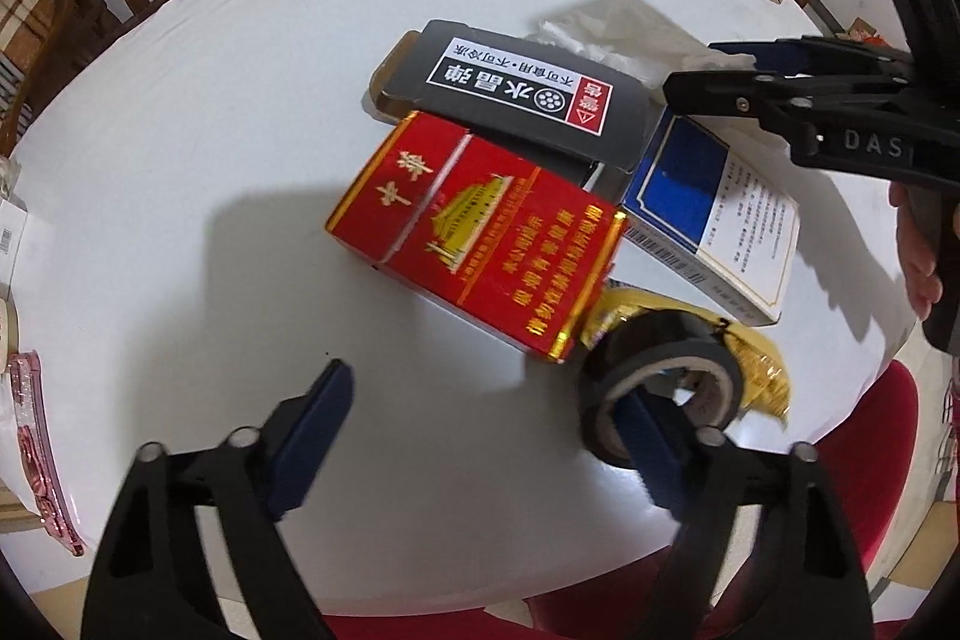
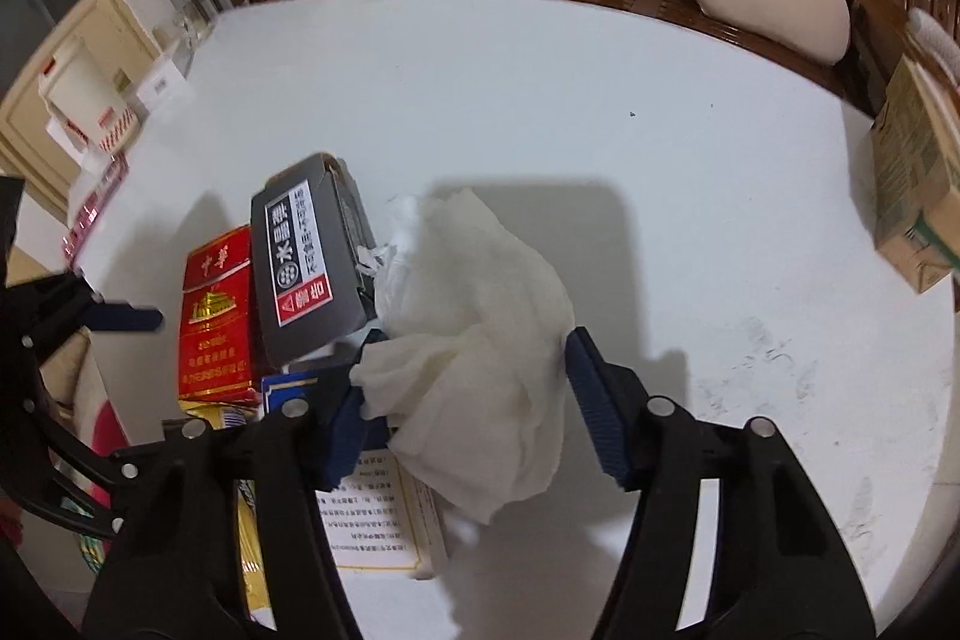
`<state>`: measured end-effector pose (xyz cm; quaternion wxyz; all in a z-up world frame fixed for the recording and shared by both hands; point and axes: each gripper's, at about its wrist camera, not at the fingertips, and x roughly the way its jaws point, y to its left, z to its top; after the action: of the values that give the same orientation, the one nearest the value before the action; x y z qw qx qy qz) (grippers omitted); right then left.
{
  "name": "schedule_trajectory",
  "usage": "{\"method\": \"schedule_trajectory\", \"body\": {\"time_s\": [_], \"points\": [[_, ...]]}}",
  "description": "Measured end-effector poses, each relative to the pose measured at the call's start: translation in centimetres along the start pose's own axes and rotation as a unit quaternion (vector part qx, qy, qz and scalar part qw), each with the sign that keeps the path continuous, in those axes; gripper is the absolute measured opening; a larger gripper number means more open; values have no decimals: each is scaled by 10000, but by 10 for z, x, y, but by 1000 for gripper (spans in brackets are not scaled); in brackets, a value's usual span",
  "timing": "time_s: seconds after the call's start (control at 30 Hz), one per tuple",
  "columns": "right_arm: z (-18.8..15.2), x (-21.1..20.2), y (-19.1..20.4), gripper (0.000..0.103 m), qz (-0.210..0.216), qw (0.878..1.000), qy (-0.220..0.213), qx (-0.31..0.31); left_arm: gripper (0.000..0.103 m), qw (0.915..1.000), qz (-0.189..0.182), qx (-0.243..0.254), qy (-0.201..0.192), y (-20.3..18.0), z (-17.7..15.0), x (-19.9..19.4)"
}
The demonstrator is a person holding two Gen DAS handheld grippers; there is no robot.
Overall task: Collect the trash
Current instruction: 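Grasp the black tape roll with left tool while right grasps the tissue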
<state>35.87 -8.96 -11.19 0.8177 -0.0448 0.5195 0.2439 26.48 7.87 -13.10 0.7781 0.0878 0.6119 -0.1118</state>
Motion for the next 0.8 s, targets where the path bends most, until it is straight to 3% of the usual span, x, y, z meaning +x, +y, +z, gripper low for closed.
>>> {"method": "schedule_trajectory", "body": {"time_s": [0.3,0.47,0.7,0.8], "points": [[-1,0,-3,33,-113,9999,-14,-24,49,9996,-79,-253,-40,0,-4,-2],[-3,-3,-8,31,-211,9997,-70,37,32,9988,-157,-463,-59,10,-4,-4],[-9,-11,-9,31,-499,9986,-148,-16,27,9970,-353,-667,-180,23,-11,-7],[-10,-16,-8,31,-599,9980,-195,-16,20,9968,-359,-692,-201,25,-13,-9]]}}
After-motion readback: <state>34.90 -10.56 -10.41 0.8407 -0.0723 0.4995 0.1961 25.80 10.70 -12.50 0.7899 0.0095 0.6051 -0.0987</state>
